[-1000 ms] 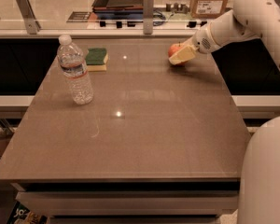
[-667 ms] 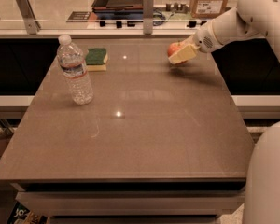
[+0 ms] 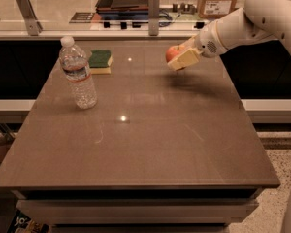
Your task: Move apple near water bottle
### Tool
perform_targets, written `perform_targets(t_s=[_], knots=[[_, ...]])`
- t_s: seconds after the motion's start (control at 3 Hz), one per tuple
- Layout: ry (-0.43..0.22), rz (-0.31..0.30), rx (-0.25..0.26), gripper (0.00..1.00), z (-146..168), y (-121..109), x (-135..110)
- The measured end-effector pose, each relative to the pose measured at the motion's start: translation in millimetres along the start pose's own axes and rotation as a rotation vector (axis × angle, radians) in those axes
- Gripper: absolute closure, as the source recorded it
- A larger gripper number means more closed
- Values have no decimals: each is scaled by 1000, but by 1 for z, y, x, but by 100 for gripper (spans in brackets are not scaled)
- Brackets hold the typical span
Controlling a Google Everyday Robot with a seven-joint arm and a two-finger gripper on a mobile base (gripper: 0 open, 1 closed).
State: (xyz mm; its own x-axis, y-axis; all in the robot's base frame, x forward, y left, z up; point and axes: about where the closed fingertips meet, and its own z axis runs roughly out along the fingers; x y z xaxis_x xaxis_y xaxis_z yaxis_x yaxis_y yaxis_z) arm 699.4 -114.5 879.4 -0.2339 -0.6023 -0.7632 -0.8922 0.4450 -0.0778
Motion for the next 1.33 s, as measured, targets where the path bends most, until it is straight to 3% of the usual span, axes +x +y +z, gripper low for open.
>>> perform_targets(t_s=[0.67,1.33], knots=[[16,-47,-75,100,17,58,-19],[11,-105,-80,100,25,108,-34]])
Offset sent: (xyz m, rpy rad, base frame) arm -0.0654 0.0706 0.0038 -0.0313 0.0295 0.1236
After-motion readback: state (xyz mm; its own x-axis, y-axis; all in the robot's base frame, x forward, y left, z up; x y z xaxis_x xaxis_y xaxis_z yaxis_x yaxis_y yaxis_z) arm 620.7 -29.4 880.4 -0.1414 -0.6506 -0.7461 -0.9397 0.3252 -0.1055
